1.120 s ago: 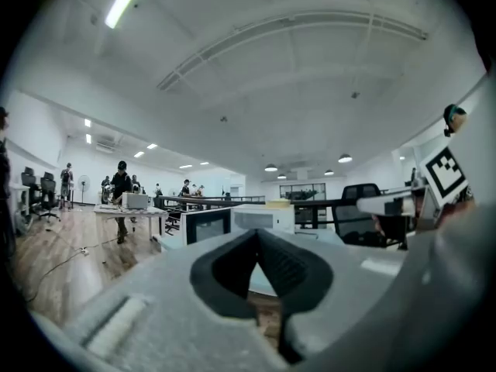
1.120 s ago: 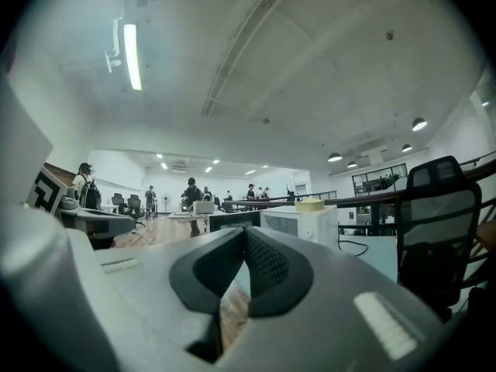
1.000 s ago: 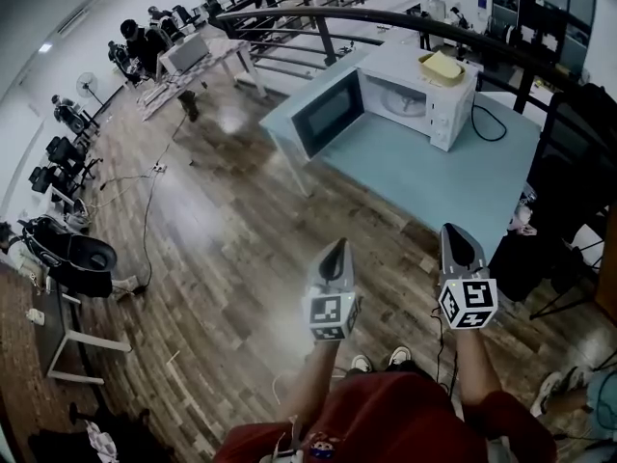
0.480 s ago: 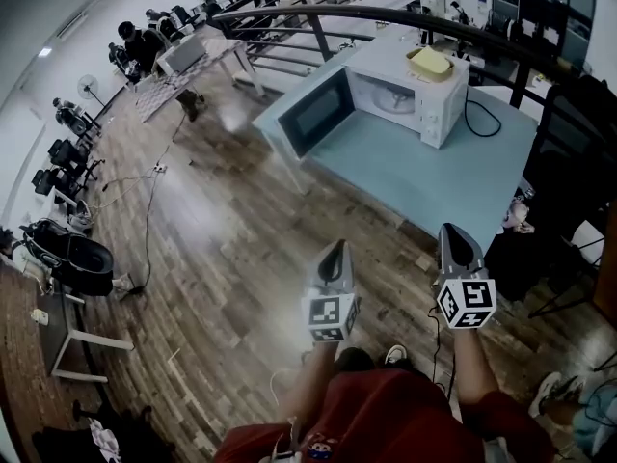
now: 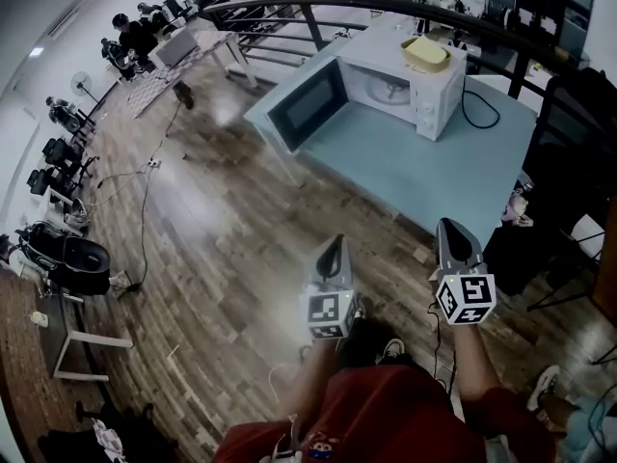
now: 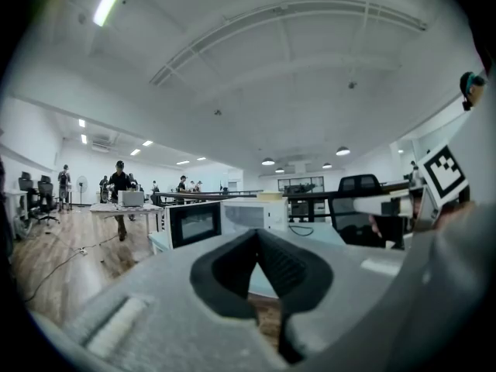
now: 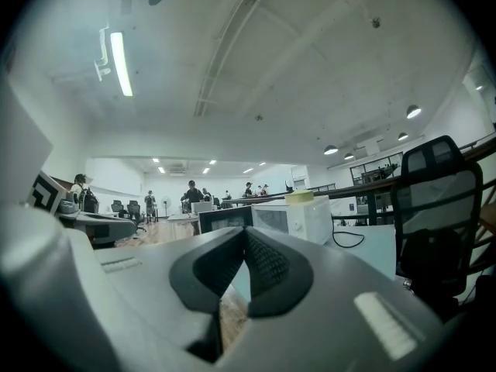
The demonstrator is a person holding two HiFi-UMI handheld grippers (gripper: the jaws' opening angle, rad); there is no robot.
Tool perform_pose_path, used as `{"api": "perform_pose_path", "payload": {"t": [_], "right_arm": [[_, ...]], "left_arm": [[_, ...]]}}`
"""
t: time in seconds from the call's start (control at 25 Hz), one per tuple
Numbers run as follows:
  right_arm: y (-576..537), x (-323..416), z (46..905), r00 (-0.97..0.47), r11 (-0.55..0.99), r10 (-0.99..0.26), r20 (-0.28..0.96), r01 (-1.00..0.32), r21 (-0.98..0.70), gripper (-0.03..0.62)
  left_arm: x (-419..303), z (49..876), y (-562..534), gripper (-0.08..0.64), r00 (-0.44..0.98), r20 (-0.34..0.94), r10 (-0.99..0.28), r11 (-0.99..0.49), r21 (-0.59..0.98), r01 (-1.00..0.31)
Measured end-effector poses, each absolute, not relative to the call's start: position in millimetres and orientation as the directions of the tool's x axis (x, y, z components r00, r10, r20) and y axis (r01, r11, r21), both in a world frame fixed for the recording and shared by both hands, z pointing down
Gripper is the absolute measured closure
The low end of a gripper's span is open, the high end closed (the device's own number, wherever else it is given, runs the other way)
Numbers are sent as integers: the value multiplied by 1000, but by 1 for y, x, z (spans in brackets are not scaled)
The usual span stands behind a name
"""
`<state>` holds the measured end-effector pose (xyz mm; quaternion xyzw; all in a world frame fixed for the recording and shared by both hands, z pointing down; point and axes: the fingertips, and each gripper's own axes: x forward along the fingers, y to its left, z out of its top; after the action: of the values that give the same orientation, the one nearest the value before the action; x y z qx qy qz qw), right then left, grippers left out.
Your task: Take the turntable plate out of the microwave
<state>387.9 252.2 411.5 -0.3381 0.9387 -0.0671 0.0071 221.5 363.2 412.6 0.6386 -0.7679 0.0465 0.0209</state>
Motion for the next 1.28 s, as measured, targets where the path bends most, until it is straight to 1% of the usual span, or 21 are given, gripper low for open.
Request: {"api": "perform_pose_path", "payload": {"t": [0.28, 0.52, 0.88, 1.28], "right_arm": [[237, 377, 412, -771, 763, -636, 43, -636, -121, 591], [217, 357, 420, -767, 759, -639, 53, -640, -119, 591], [181, 298, 420, -766, 760, -640, 57, -642, -100, 591], [141, 209, 420, -765, 761, -638, 81, -643, -85, 591]], "left_arm": [[208, 415, 348, 563, -189, 112, -976, 187, -30, -982], [189, 419, 326, 562, -172, 86, -981, 171, -24, -985], [130, 423, 287, 563, -169, 81, -982, 168, -18, -986], [44, 425, 245, 563, -175, 93, -980, 175, -2, -985]]}}
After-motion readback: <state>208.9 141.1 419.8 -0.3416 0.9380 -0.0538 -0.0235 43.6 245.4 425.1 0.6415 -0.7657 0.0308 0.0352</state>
